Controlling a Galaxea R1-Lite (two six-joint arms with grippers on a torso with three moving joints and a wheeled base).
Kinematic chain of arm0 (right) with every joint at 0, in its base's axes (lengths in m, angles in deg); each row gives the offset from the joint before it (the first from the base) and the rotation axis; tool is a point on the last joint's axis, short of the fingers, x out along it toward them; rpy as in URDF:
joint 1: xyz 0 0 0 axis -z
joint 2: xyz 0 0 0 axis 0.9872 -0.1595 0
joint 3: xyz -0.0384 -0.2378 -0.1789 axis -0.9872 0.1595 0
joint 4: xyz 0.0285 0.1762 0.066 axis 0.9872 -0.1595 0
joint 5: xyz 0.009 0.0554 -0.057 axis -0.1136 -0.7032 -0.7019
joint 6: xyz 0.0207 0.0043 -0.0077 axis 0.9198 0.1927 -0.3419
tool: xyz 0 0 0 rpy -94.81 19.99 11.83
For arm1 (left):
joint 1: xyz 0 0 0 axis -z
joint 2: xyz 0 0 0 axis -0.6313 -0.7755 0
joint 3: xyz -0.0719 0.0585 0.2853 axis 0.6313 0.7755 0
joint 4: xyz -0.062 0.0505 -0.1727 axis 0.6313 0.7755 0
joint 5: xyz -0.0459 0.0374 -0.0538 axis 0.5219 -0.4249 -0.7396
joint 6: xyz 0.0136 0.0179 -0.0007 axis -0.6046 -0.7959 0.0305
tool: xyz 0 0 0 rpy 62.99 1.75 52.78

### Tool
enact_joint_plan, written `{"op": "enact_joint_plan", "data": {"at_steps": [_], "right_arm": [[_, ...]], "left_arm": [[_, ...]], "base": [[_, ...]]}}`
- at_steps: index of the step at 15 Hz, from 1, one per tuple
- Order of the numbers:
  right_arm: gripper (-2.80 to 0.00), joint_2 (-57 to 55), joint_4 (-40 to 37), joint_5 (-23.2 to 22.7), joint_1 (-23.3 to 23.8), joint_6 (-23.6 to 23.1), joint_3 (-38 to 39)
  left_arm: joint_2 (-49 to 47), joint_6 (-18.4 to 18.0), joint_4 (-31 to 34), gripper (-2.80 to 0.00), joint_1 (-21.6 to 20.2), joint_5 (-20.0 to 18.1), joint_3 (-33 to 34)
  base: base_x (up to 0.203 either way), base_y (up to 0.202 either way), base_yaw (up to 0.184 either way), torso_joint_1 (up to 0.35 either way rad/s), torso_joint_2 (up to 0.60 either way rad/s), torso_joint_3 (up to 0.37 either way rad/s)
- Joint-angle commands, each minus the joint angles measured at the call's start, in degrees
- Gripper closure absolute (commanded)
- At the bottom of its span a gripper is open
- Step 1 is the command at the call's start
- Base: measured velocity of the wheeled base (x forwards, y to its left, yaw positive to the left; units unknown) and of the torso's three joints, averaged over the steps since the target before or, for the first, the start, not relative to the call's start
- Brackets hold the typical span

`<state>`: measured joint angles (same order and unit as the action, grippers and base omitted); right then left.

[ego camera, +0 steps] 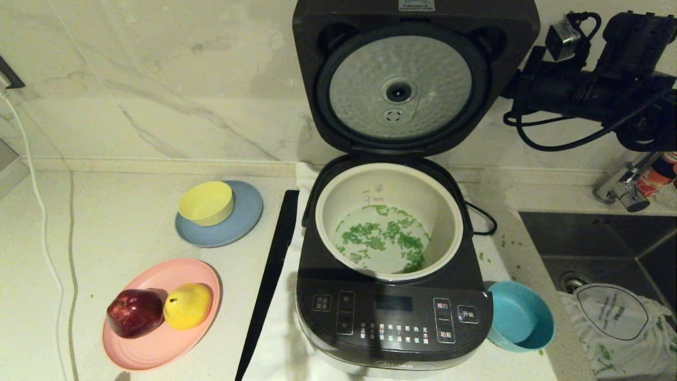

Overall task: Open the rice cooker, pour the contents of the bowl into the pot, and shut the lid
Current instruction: Close the rice cooker

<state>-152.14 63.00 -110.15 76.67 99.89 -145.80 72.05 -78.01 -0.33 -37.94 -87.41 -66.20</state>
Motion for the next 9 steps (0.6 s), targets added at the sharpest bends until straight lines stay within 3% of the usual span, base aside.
{"op": "enact_joint_plan", "data": {"at_steps": [1, 6, 9], "right_arm": [[0.00, -0.21, 0.17, -0.47, -0.29, 0.18, -0.05], [0.00, 1.38, -0.60, -0.99, -2.11, 0.50, 1.16], [0.00, 5.11, -0.41, -1.73, -3.18, 0.50, 6.23]], "left_arm": [[0.13, -0.06, -0.05, 0.00, 0.00, 0.01, 0.53], [0.13, -0.01, -0.05, 0.00, -0.05, 0.01, 0.53], [0.13, 0.02, -0.05, 0.00, -0.02, 0.01, 0.53]], "base": [[0.000, 0.000, 0.000, 0.000, 0.00, 0.000], [0.000, 0.000, 0.000, 0.000, 0.00, 0.000], [0.000, 0.000, 0.000, 0.000, 0.00, 0.000]]}}
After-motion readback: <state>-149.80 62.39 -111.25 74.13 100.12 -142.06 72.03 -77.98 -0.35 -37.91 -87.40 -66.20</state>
